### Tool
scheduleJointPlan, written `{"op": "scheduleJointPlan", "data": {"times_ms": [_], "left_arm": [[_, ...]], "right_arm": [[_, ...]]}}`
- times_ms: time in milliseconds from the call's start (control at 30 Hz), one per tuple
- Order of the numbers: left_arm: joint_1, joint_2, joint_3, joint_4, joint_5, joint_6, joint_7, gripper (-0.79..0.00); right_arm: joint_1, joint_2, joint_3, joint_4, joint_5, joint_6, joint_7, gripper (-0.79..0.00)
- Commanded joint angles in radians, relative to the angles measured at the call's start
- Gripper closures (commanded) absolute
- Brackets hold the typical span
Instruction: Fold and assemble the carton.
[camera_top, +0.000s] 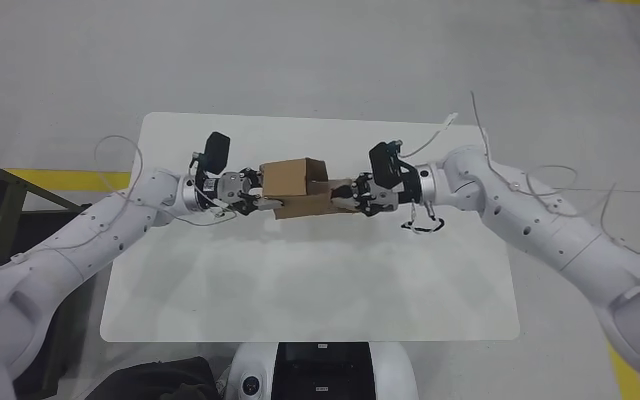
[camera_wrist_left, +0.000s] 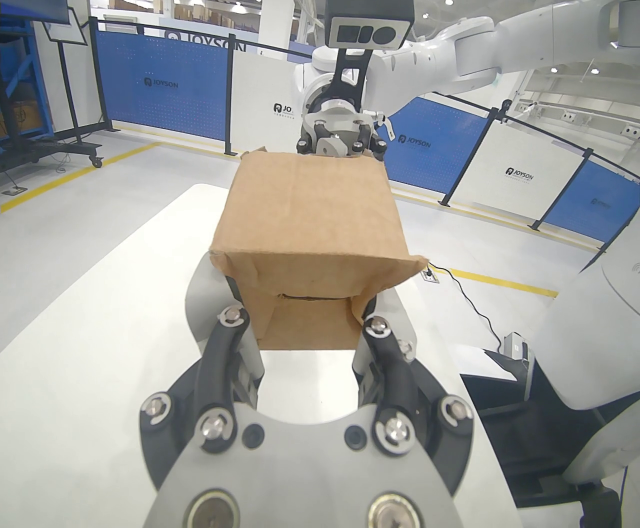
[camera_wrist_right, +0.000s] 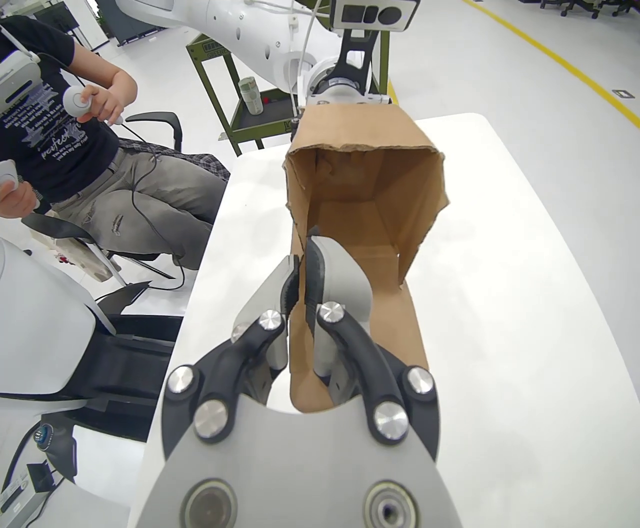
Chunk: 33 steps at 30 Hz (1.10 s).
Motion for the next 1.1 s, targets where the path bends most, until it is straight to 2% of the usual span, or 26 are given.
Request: {"op": "scheduleJointPlan", "data": {"times_ms": [0, 67, 467, 733, 1067], "left_arm": [[0.001, -0.001, 0.0, 0.001, 0.001, 0.0, 0.0, -0.292], [0.002, -0.003, 0.0, 0.001, 0.003, 0.0, 0.0, -0.289], [-0.002, -0.009, 0.0, 0.018, -0.002, 0.0, 0.0, -0.277], [0.001, -0.016, 0.0, 0.025, 0.0, 0.0, 0.0, -0.262], [0.005, -0.016, 0.0, 0.013, 0.006, 0.0, 0.0, -0.259]], "right_arm": [[0.002, 0.001, 0.0, 0.003, 0.0, 0.0, -0.003, -0.022], [0.002, 0.002, 0.0, 0.003, 0.0, 0.0, -0.005, 0.0], [0.0, -0.002, 0.0, 0.0, -0.005, 0.0, -0.02, 0.0], [-0.001, -0.008, 0.0, -0.005, -0.009, 0.0, -0.016, -0.037], [0.006, -0.024, 0.0, 0.026, 0.002, 0.0, -0.007, -0.015]]}}
